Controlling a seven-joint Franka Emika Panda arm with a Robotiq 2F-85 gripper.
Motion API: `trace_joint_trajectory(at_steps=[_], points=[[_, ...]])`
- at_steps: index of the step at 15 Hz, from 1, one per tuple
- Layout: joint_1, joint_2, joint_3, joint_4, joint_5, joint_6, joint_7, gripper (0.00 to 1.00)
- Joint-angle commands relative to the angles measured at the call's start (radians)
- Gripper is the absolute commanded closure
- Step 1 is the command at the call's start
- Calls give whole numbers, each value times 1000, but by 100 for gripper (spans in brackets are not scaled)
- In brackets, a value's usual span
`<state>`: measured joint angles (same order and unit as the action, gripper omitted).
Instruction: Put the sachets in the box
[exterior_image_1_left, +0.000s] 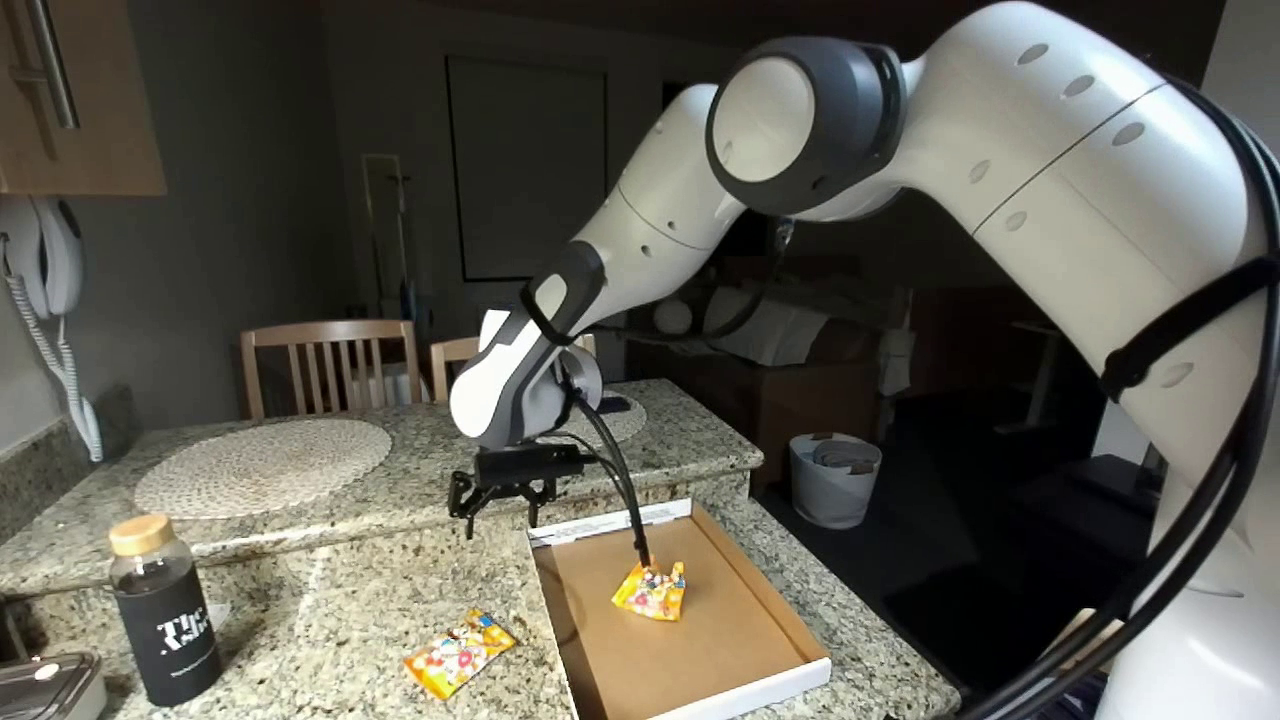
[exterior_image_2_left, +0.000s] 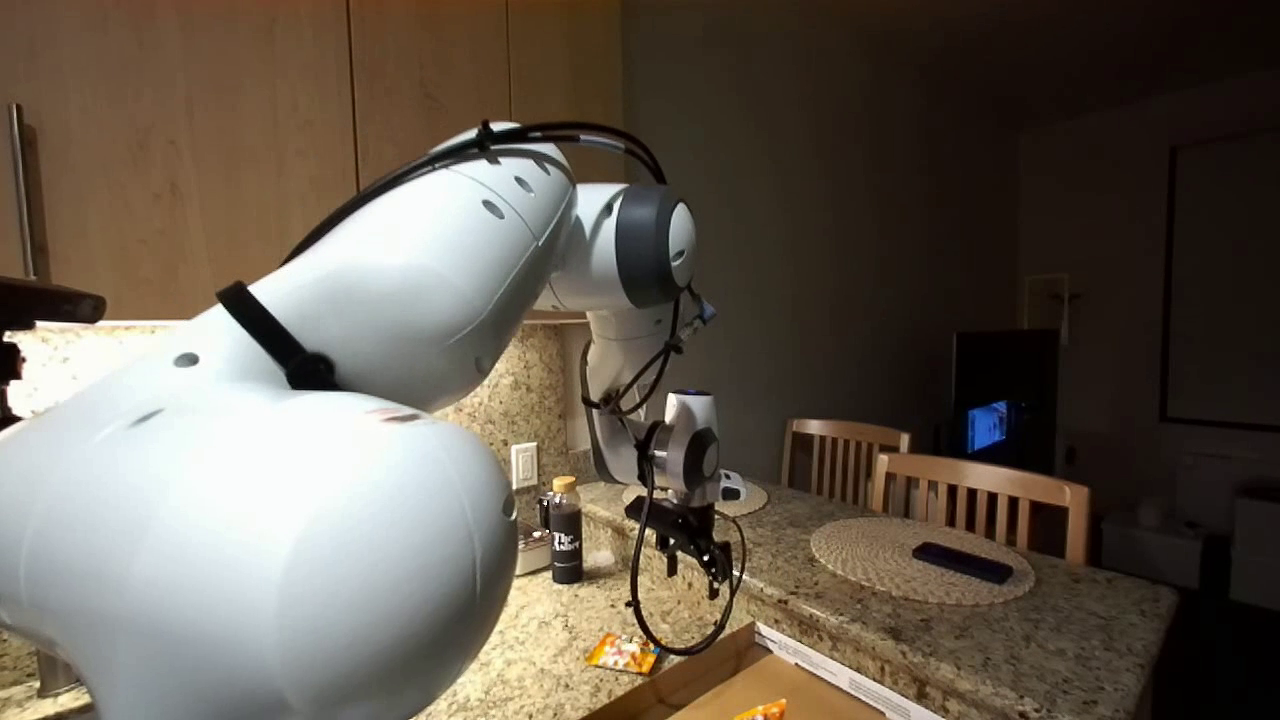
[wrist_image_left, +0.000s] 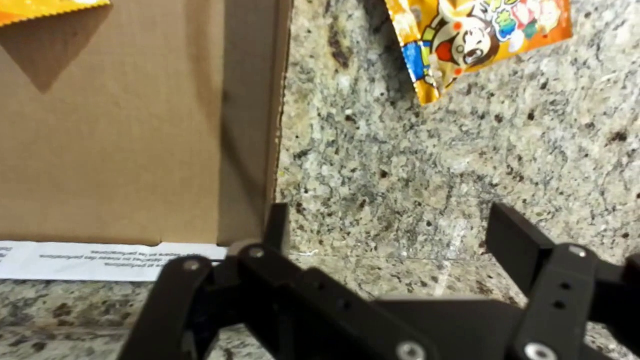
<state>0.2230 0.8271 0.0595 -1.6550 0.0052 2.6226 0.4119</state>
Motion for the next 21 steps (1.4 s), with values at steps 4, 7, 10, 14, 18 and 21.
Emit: trace_joint_trajectory(at_steps=[4, 7, 10, 14, 18, 21], points=[[14, 178, 29, 280, 53, -288, -37, 0], [16, 269, 27, 420, 69, -381, -18, 0], [17, 359, 26, 541, 89, -410, -7, 0], [27, 377, 13, 552, 80, -369, -6, 0], [33, 408, 9, 607, 77, -384, -4, 0], [46, 441, 15, 640, 74, -464, -15, 0]])
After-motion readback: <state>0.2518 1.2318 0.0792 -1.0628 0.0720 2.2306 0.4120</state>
